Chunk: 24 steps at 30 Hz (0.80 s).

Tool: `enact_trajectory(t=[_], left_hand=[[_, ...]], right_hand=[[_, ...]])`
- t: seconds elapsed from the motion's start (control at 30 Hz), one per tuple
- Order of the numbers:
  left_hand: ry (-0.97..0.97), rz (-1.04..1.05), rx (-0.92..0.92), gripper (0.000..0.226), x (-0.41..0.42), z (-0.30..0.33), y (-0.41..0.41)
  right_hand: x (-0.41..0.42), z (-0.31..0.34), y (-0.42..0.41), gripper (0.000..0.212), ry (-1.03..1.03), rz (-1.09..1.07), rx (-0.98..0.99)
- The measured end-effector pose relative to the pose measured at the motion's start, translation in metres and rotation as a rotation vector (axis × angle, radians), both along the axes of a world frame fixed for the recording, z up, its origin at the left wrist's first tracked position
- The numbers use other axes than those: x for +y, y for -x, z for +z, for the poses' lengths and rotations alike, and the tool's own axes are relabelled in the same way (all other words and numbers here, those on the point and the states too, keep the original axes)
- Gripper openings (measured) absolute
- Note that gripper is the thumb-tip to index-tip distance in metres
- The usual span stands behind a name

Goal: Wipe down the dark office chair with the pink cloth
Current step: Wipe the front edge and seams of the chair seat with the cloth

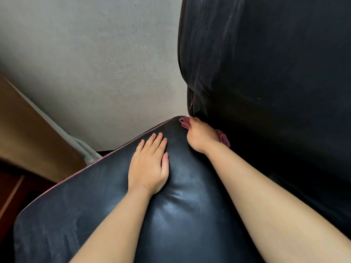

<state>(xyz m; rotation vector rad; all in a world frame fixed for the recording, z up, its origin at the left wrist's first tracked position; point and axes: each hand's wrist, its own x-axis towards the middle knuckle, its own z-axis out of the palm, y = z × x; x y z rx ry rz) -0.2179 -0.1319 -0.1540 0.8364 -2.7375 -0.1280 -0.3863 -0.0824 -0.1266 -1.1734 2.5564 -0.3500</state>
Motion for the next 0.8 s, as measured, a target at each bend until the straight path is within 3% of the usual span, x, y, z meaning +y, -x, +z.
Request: enact_trajectory(t=[0.2,0.43,0.53,0.7,0.8], left_hand=[[0.001,0.001,-0.02,0.052,0.0,0.001,0.002],[-0.004,0.032,0.065,0.05,-0.001,-0.002,0.001],[-0.019,0.068,0.072,0.051,-0.001,-0.001,0.003],[-0.007,0.165,0.068,0.051,-0.001,-0.001,0.007],[0.006,0.2,0.074,0.051,-0.002,-0.004,0.009]], right_hand=[[0.03,-0.005,-0.027,0.055,0.04,0.135,0.186],[-0.036,0.001,0.012,0.039,-0.02,0.012,-0.043],[-0.024,0.004,0.009,0.039,-0.02,-0.004,-0.034],[0.014,-0.005,-0.009,0.051,0.03,0.065,0.15],[-0.006,-0.002,0.005,0.046,0.01,0.013,0.054]])
